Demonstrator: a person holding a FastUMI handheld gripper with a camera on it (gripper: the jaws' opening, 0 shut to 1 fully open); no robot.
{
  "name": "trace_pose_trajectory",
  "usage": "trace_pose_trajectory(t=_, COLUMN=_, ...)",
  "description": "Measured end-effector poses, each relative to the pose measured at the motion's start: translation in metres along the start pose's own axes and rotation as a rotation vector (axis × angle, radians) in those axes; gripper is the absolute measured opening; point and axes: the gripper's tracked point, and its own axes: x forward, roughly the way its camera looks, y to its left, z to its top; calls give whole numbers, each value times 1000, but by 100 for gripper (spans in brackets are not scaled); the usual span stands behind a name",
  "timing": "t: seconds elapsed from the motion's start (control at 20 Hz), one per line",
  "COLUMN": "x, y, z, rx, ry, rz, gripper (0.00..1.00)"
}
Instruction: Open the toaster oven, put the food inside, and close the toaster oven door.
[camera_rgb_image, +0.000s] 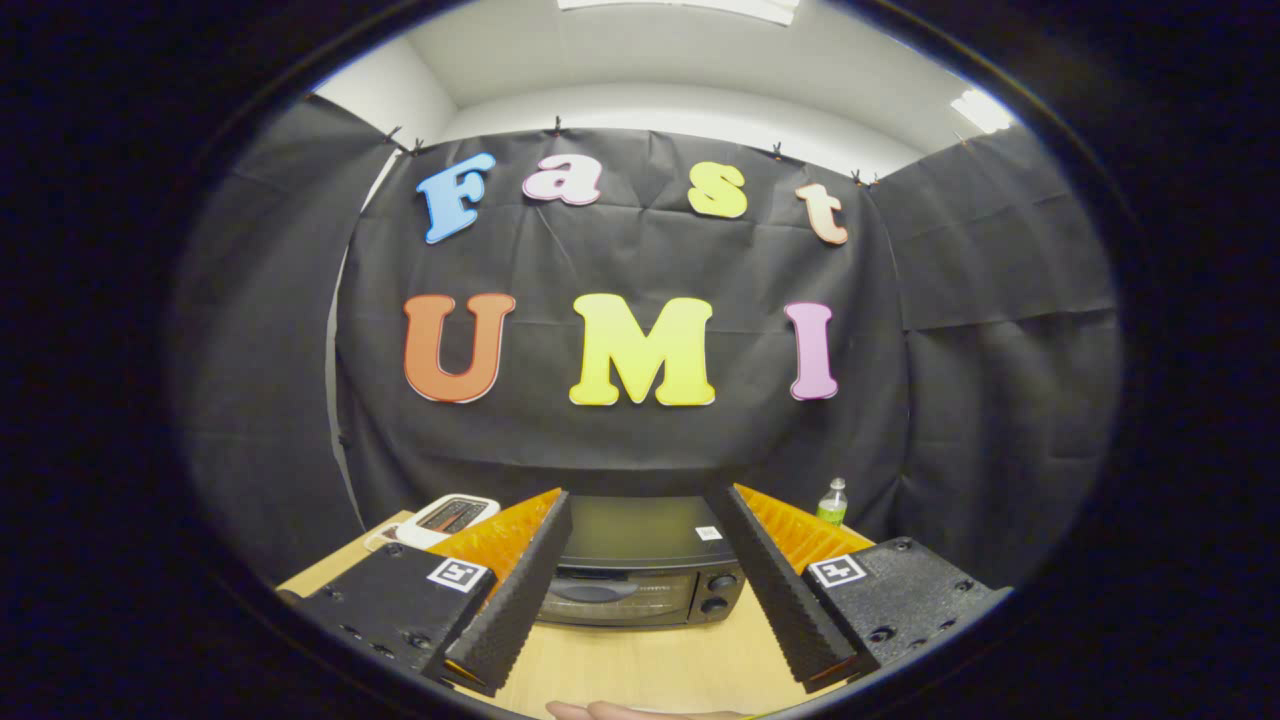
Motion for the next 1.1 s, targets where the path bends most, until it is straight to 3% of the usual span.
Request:
trace_pose_trajectory(t=0.2, x=35, y=20, z=-15, rx=-46, ry=-6, rz=22, gripper=100)
trace_pose_trajectory(t=0.45, x=81, y=43, z=-76, rx=-39, ry=131, rz=69, gripper=100)
trace_pose_trajectory(t=0.95, x=126, y=56, z=-144, rx=-55, ry=319, rz=69, gripper=100)
trace_pose_trajectory(t=1.1, x=135, y=31, z=-168, rx=-60, ry=362, rz=7, gripper=100)
